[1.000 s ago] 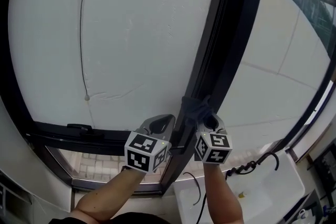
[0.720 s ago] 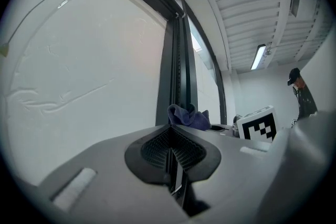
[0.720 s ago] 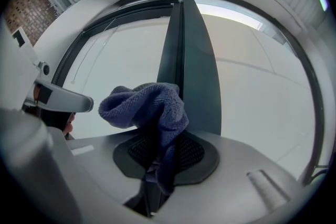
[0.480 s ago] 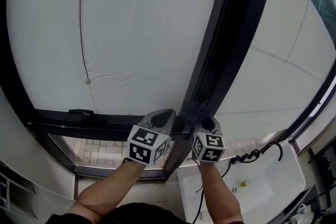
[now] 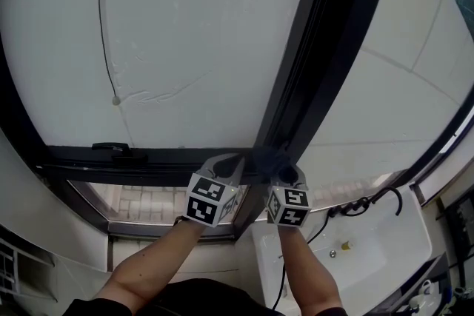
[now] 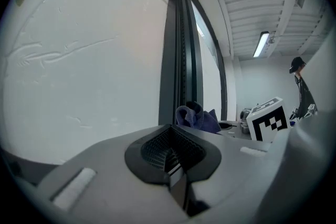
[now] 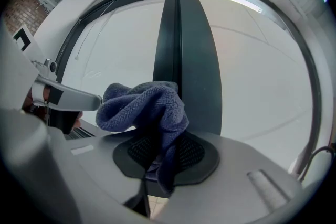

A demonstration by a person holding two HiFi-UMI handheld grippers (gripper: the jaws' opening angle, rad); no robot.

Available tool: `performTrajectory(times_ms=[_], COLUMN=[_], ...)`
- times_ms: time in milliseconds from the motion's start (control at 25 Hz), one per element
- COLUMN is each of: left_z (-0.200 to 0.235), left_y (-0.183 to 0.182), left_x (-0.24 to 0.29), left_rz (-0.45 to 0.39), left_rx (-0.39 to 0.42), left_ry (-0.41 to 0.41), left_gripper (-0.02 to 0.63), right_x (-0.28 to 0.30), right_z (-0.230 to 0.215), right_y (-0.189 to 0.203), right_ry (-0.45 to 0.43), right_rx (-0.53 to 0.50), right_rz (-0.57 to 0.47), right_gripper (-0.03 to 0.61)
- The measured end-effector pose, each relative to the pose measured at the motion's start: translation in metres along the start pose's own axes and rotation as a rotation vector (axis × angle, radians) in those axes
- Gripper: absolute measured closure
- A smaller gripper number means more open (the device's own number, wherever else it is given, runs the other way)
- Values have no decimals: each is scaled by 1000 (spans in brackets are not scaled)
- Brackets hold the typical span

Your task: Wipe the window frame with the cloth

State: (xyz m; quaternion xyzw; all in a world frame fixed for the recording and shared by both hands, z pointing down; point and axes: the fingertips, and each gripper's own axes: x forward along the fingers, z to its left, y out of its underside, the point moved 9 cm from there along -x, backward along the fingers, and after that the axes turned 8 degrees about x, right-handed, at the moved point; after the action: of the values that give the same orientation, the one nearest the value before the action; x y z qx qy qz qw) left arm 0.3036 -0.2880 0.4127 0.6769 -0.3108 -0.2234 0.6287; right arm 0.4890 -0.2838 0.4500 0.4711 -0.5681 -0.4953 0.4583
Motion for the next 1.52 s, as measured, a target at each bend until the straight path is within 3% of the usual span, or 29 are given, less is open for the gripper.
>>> performTrajectory(times_ms=[680,960,1200,1520], left_z=[-7,-14,-18,-17], left_y=[66,75,77,78], left_x=[17,17,8,3], left_rz=[121,157,155,148], left_rx=[-61,-60,-50,-66], left_ry=[50,58,65,63], left_gripper=[620,620,620,620], right_x=[6,3,-32,-38], right_z=[-6,-9,-20,-10], right_y=[77,79,80,84], right_ry=[32,35,80,46], right_rx=[23,56,175,185], right_rz=[183,219,197,201], right_gripper=[502,502,502,505])
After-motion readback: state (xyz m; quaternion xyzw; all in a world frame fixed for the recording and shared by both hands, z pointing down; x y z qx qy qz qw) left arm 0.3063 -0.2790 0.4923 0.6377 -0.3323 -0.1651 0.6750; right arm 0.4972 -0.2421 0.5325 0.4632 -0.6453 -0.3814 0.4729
